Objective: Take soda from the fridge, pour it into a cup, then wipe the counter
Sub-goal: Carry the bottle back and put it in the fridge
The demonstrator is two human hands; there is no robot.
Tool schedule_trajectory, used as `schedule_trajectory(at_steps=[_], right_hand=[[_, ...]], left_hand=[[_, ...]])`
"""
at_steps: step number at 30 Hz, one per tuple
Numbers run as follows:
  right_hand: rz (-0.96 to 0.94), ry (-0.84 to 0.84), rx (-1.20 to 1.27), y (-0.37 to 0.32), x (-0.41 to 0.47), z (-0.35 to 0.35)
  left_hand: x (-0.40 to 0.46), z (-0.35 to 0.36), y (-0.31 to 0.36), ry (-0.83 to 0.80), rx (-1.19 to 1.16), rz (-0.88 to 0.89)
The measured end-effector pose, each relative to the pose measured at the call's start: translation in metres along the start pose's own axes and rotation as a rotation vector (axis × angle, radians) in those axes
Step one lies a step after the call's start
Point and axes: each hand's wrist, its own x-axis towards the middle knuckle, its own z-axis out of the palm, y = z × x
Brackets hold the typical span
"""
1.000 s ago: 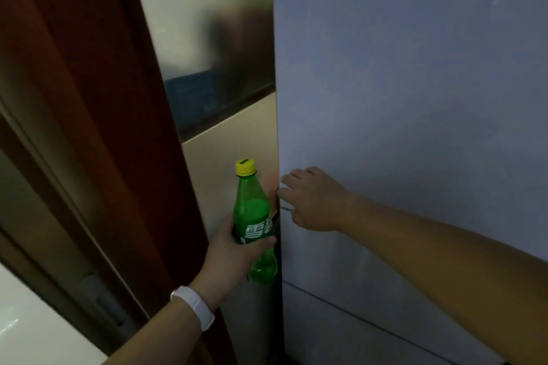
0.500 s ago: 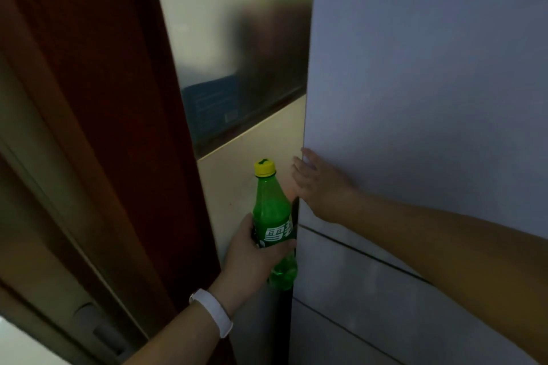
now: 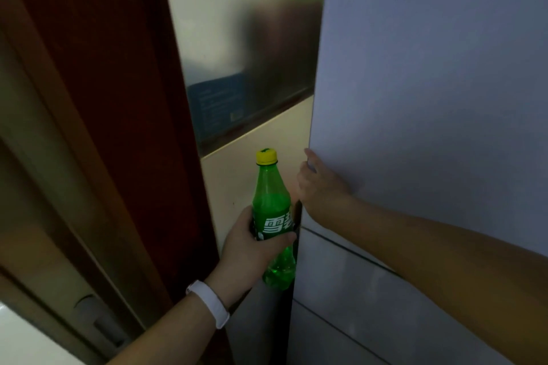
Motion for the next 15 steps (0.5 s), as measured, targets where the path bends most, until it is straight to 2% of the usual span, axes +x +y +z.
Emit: schedule_trajectory(at_steps=[5, 8, 11, 15], right_hand=[[0.023, 0.012, 0.011, -0.002, -0.002, 0.0], [0.094, 0.092, 0.185, -0.011, -0.008, -0.001], [0.008, 0.267, 0.086, -0.018, -0.024, -0.012], [0.029, 0.263, 0.04, -0.025, -0.04, -0.028]], left_hand=[[-0.012, -0.007, 0.01, 0.005, -0.004, 0.024], [-0.019, -0.011, 0.016, 0.022, -0.004, 0.043], [-0.027, -0.011, 0.02, 0.041, -0.009, 0.058], [-0.045, -0.01, 0.027, 0.06, -0.005, 0.086]])
